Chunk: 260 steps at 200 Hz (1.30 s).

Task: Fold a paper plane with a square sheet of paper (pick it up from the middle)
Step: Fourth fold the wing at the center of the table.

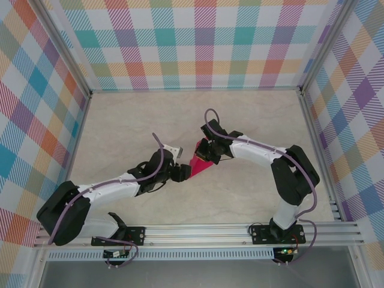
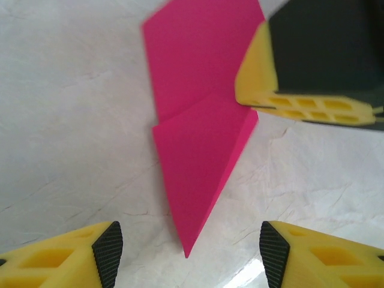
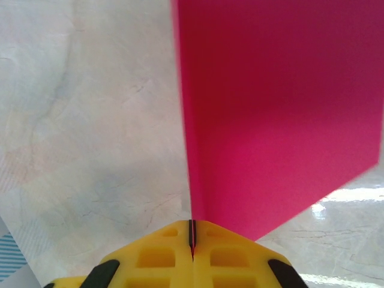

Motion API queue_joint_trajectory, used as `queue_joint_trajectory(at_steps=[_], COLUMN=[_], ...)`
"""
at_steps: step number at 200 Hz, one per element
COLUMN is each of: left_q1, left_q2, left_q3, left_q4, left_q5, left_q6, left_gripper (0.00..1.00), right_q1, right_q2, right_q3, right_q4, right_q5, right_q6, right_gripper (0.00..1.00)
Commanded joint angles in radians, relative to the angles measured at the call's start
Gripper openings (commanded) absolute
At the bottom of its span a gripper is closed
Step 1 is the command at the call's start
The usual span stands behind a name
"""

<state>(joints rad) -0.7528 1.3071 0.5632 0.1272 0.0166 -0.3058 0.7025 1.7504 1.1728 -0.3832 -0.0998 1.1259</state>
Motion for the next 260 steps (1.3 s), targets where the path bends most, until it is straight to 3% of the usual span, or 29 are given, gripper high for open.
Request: queue_joint_trajectory(at_steps=[1, 79, 147, 190, 236, 260], left_q1=[-0.019, -0.023, -0.022, -0.022, -0.023, -0.023], left_q2=[0.025, 0.171, 0.258, 0.268, 0.267, 0.267], left_q3=[-0.032, -0.106, -0.135, -0.137, -0.154, -0.170], left_q4=[0.180, 0.446, 0.548, 0.562, 0.563, 0.587], left_q5=[-0.005, 0.061, -0.024, -0.026, 0.015, 0.044], left_q6=[0.129, 0.293, 0.317, 0.314, 0.256, 0.174], left_gripper=[0.62, 0.47, 0.33, 0.17, 0.12, 0.11], right_q1=[0.006, 0.006, 0.005, 0.005, -0.025, -0.039], right_q2=[0.019, 0.058, 0.073, 0.071, 0.009, -0.042], right_q3=[0.001, 0.047, 0.073, 0.071, 0.004, -0.030], right_q4=[0.019, -0.025, -0.050, -0.045, 0.015, 0.065], right_q5=[-0.051, -0.095, -0.116, -0.129, -0.117, -0.121], right_q6=[0.083, 0.145, 0.148, 0.125, 0.009, -0.127], right_gripper=[0.00, 0.00, 0.00, 0.14, 0.53, 0.63])
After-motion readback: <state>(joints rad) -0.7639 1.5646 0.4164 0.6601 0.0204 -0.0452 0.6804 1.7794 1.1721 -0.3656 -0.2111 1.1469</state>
